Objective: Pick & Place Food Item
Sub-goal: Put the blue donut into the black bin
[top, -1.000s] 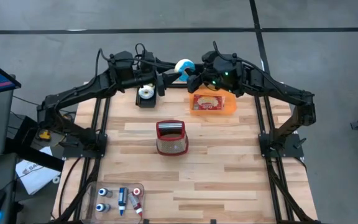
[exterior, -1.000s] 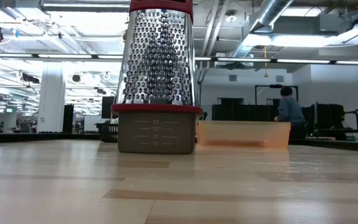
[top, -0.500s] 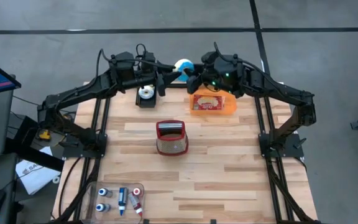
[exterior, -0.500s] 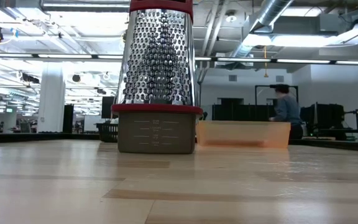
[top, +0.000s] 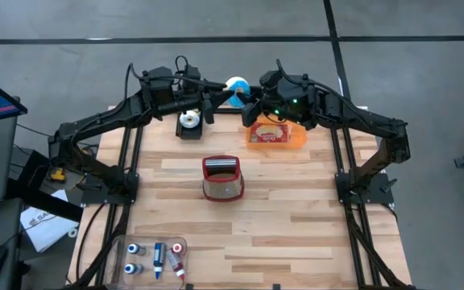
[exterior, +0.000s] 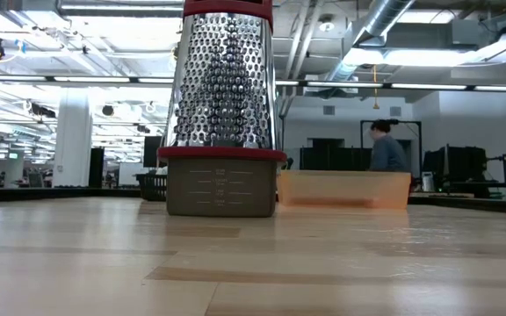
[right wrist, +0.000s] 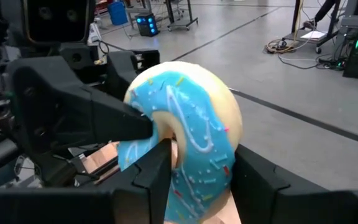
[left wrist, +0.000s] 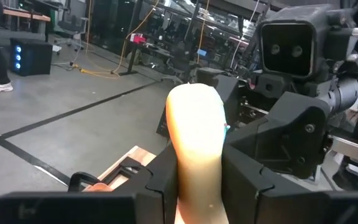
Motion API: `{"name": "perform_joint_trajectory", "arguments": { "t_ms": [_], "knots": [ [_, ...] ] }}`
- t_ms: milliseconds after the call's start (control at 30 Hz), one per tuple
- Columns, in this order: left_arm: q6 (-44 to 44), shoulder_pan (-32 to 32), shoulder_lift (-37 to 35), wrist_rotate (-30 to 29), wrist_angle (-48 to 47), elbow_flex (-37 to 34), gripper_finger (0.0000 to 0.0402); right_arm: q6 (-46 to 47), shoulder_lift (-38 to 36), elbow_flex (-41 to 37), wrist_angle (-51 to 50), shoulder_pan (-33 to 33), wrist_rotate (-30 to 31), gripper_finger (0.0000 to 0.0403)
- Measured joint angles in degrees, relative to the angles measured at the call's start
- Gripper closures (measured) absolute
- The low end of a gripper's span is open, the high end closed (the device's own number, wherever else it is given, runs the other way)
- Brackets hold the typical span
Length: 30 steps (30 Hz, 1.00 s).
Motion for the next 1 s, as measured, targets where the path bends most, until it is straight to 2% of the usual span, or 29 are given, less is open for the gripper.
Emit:
{"name": "perform_joint_trajectory", "arguments": {
  "t_ms": [400,600,767,1000],
  "knots": [
    [1.4,0.0,-2.6,-0.2,-3.9,0.0,0.0312,-0.1,-1.3,0.0,-0.7,0.6,-0.3,0.0264],
    [3.1,0.1,-4.7,-4.6,-8.5,0.0,0.0312,-0.1,-2.5,0.0,-0.1,1.0,-0.1,0.0264],
    [4.1,0.4,-5.1,-5.6,-10.5,0.0,0.0312,-0.2,-2.4,0.0,-0.2,1.7,0.1,0.0264],
    [6.4,3.4,-5.5,-9.1,-23.3,0.0,0.0312,1.9,-3.0,0.0,-4.2,3.1,0.7,0.0264]
  ]
}}
